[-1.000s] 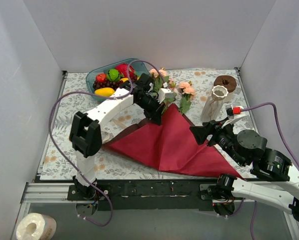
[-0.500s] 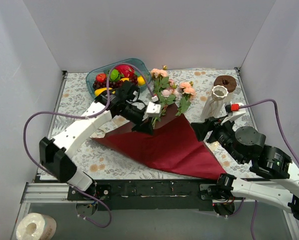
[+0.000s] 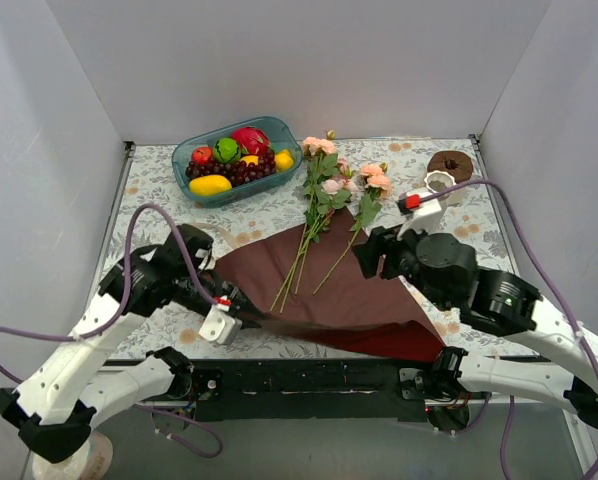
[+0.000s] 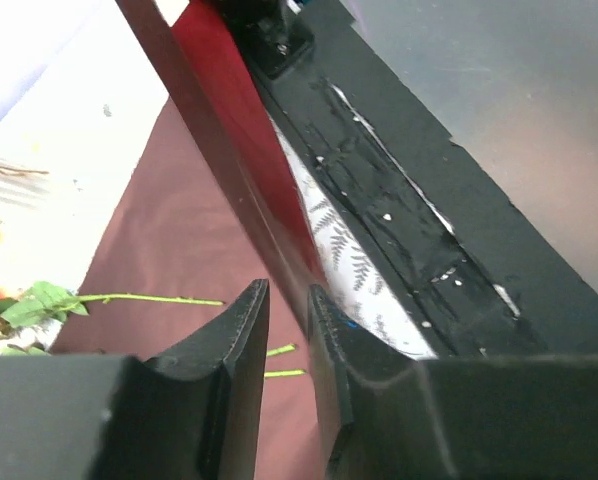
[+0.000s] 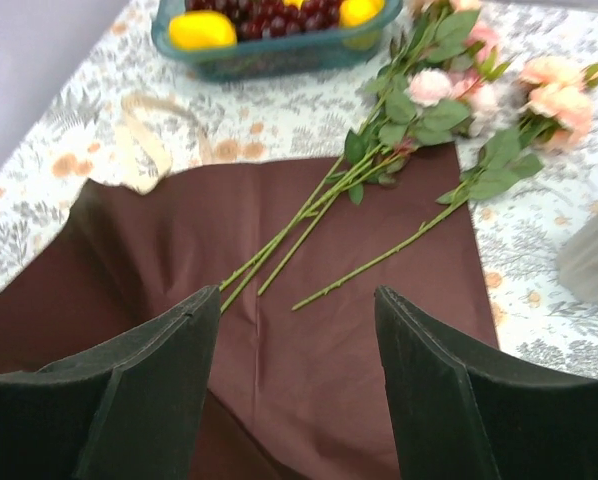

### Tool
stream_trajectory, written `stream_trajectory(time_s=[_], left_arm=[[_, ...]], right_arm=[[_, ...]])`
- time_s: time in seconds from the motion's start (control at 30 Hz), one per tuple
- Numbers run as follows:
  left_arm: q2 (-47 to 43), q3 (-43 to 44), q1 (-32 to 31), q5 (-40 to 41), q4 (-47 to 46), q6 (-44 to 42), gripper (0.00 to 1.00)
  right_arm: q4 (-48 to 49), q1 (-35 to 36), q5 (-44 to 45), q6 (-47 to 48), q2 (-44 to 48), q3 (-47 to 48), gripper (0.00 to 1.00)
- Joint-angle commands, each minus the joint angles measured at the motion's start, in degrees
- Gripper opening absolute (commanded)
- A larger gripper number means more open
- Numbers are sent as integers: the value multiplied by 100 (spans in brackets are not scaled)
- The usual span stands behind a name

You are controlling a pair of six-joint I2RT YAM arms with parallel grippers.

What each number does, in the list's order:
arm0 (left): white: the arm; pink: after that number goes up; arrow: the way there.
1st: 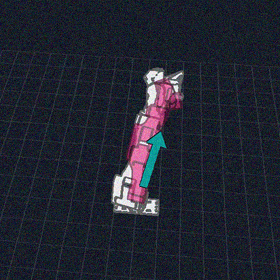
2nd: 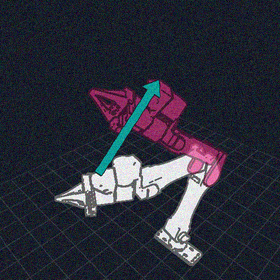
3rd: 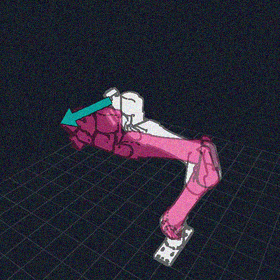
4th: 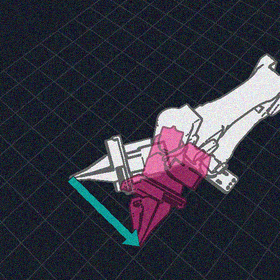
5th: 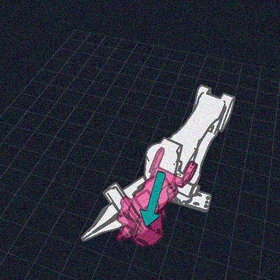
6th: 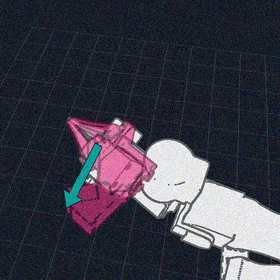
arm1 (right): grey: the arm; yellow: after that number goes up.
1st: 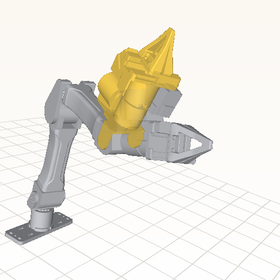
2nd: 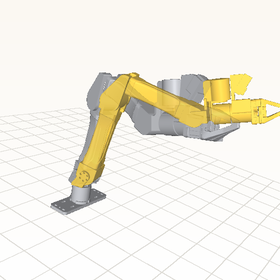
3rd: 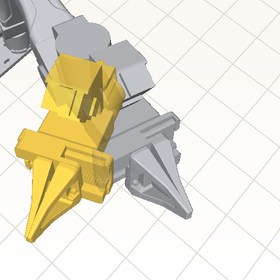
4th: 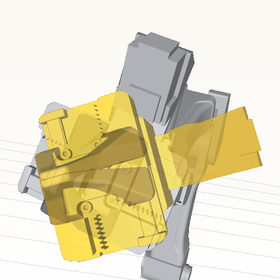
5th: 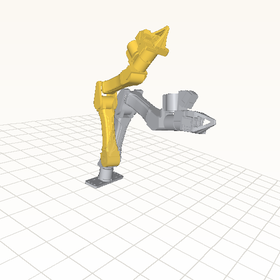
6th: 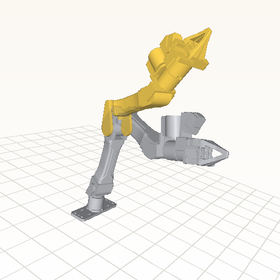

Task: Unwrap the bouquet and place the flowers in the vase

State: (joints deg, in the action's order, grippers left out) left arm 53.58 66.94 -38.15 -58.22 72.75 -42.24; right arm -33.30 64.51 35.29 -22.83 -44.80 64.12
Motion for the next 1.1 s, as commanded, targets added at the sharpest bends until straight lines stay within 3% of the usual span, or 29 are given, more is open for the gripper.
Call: stream_trajectory(time_s=[0.0,0.13,0.27,0.37,0.47,0.5,0.63,0.67,0.73,0.83,0.93,1.07], left_arm=[[-777,-716,-26,170,187,-724,31],[-964,-753,-26,-5,-322,74,49],[-727,-261,-26,117,-938,1478,48],[-463,345,-26,284,-1026,1989,56],[-288,846,-26,381,-1446,2964,58],[-261,934,-26,486,-2074,3881,60],[2,1294,-26,1670,-3705,5975,71],[160,1478,-26,2395,-3768,6217,73],[896,1908,-26,3006,-3270,6516,74],[2075,2937,-8,4123,-2136,6886,74],[2796,3378,132,4328,-1370,7229,75],[2597,2625,623,4039,-1833,7668,75]], right_arm=[[350,-9,-609,-230,-406,-57,69],[911,-9,-1251,-468,-609,-627,65],[913,17,-1814,-661,-881,-988,60],[992,132,-1947,-749,-900,-1191,60],[1062,237,-1973,-767,-733,-1314,60],[1071,272,-2034,-776,-698,-1340,59],[678,562,-1623,-925,-741,-1393,60],[589,563,-1500,-977,-750,-1315,61],[300,545,-938,-1065,-785,-1192,78],[-585,13,-409,-1486,-1162,-735,85],[-941,-831,-751,-1804,-1812,-401,85],[-723,-1107,-936,-1699,-2437,-49,93]])
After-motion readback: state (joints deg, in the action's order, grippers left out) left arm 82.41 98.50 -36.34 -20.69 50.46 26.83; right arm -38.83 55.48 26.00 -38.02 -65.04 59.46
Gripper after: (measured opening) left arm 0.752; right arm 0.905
